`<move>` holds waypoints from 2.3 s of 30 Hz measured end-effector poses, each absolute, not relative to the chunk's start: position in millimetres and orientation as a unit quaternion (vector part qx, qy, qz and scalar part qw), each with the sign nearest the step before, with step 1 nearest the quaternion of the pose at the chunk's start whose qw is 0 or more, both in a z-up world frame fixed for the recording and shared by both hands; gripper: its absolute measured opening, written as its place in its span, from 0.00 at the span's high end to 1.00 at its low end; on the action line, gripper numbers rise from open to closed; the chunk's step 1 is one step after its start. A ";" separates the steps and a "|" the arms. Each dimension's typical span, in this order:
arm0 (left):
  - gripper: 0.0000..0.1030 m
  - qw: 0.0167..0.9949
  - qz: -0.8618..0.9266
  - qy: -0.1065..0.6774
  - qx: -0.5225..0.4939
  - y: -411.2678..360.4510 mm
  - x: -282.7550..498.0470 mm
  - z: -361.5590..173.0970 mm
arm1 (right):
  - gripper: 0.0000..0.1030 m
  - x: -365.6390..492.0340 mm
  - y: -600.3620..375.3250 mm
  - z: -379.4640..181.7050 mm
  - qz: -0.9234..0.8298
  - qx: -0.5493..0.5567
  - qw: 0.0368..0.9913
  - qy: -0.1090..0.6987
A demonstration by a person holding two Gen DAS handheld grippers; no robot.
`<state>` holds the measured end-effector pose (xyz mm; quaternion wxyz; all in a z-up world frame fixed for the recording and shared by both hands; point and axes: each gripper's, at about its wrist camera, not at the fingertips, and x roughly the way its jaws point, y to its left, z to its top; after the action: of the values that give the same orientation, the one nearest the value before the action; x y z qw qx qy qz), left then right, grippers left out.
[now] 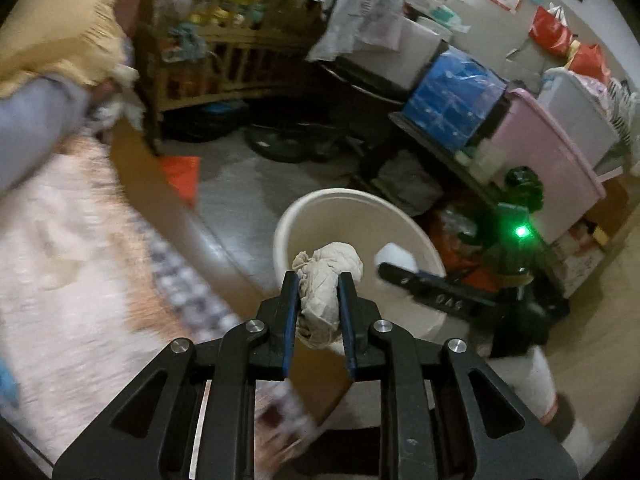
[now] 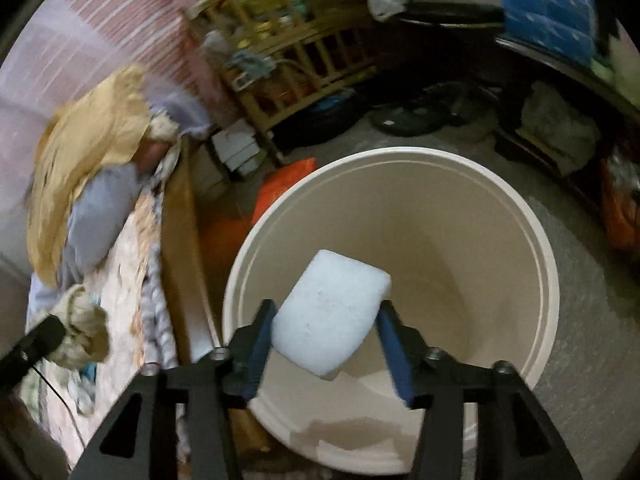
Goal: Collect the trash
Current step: 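Carry both items over the white bucket and open both tools, then move both empty tools back over the trash pile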
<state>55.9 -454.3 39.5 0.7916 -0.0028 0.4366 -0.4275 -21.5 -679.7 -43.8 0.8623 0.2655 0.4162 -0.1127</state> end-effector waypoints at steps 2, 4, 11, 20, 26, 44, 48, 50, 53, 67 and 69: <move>0.62 0.781 -0.442 0.441 -0.013 -471.7 60.5 30.6 | 0.36 -22.8 -683.7 -43.8 -0.127 0.262 0.862 0.414; 0.47 0.775 -0.445 0.448 -0.028 -480.6 66.0 21.1 | 0.27 -27.0 -687.9 -41.3 -0.139 0.254 0.867 0.406; 0.47 0.790 -0.406 0.459 -0.028 -459.2 71.5 15.3 | 0.27 -42.4 -688.5 -36.1 -0.143 0.253 0.874 0.390; 0.47 0.854 -0.304 0.422 0.030 -385.3 57.0 21.5 | 0.27 -24.2 -630.3 -31.2 -0.108 0.201 0.885 0.407; 0.47 0.881 -0.232 0.411 0.034 -331.8 47.2 15.2 | 0.27 -15.3 -575.0 -27.4 -0.069 0.169 0.894 0.410; 0.47 0.910 -0.117 0.397 0.031 -221.5 27.6 13.8 | 0.23 15.7 -434.4 -10.4 0.047 0.095 0.903 0.415; 0.47 0.911 -0.103 0.400 0.015 -193.3 24.0 15.4 | 0.23 21.0 -413.6 -10.4 0.063 0.084 0.902 0.420; 0.47 0.911 -0.097 0.400 0.007 -176.3 21.0 16.7 | 0.23 23.9 -404.3 -10.8 0.073 0.081 0.899 0.423; 0.47 0.911 -0.084 0.404 -0.003 -148.8 17.6 15.5 | 0.23 28.1 -388.2 -11.6 0.090 0.078 0.897 0.426; 0.47 0.900 -0.035 0.434 -0.033 -54.3 13.8 -6.6 | 0.23 65.9 -298.8 -28.2 0.178 0.060 0.871 0.455; 0.47 0.899 -0.036 0.435 -0.039 -51.3 15.7 -8.6 | 0.23 66.8 -290.1 -30.4 0.189 0.058 0.866 0.459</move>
<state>15.7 -51.3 -8.6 0.8987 -0.0391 0.4354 -0.0360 66.8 -290.0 -30.4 0.8660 0.0576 0.4594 0.1889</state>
